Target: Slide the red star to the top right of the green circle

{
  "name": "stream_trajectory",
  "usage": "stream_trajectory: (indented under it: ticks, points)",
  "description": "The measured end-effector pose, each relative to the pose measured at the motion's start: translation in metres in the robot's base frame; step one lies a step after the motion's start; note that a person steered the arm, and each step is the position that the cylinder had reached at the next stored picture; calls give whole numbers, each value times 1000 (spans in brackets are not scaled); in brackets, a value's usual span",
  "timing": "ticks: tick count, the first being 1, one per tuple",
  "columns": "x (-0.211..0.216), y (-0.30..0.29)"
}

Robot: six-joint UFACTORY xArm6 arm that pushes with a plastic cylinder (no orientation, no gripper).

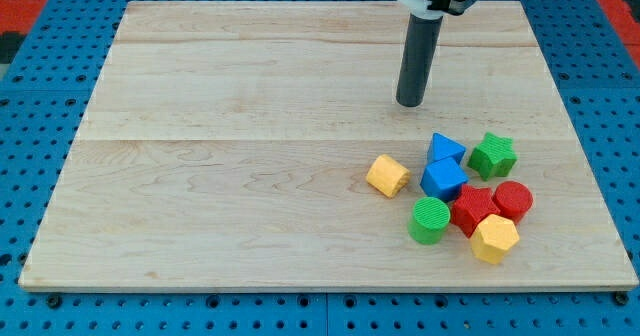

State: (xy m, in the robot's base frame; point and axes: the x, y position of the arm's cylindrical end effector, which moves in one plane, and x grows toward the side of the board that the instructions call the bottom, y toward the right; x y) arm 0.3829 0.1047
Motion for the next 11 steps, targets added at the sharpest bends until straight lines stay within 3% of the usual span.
stream_trajectory:
  ticks: [1, 2, 3, 4, 6, 8, 9, 11]
  points:
    - [0, 4]
    - [26, 93]
    - [115, 161]
    - [181, 177]
    - [162, 92]
    - [170, 90]
    - [165, 32]
    - [158, -11]
